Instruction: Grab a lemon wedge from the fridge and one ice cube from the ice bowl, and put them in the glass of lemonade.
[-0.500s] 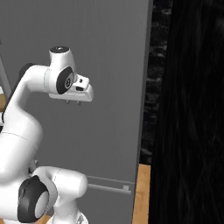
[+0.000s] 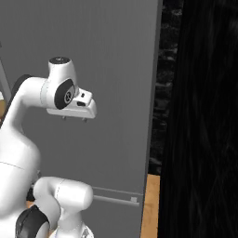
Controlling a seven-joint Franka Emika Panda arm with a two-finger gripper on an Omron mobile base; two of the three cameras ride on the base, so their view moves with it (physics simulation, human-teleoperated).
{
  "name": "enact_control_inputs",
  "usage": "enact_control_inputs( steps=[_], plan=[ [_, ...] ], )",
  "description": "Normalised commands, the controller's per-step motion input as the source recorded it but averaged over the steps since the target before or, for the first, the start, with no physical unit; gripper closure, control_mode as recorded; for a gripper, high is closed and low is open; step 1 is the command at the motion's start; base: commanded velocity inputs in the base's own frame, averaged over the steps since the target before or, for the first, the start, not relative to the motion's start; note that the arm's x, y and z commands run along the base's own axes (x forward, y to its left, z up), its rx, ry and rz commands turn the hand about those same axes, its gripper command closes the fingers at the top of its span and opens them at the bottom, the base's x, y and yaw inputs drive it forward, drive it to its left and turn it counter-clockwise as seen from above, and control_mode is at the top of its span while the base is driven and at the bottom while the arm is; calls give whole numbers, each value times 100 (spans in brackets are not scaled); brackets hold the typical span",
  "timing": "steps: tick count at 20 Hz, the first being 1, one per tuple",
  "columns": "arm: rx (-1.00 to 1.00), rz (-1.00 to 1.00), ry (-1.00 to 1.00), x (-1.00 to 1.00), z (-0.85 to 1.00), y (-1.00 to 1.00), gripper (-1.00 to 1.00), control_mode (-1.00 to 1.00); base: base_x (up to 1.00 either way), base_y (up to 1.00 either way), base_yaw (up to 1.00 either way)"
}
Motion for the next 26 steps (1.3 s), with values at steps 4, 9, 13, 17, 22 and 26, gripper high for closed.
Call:
enact_control_inputs(
  steps=[4, 9, 13, 17, 22, 26],
  plan=[
    [0, 0, 0, -55, -22, -15, -100, -100, 0, 0, 0],
    [0, 0, 0, -48, -21, -4, -100, -100, 0, 0, 0],
    [0, 0, -1, -37, -16, 0, -100, -100, 0, 0, 0],
    [0, 0, -3, -13, 0, 0, -100, -100, 0, 0, 0],
    [0, 0, 0, -1, 0, 0, -100, -100, 0, 0, 0],
    [0, 0, 0, -4, -1, 0, -100, -100, 0, 0, 0]
  ],
)
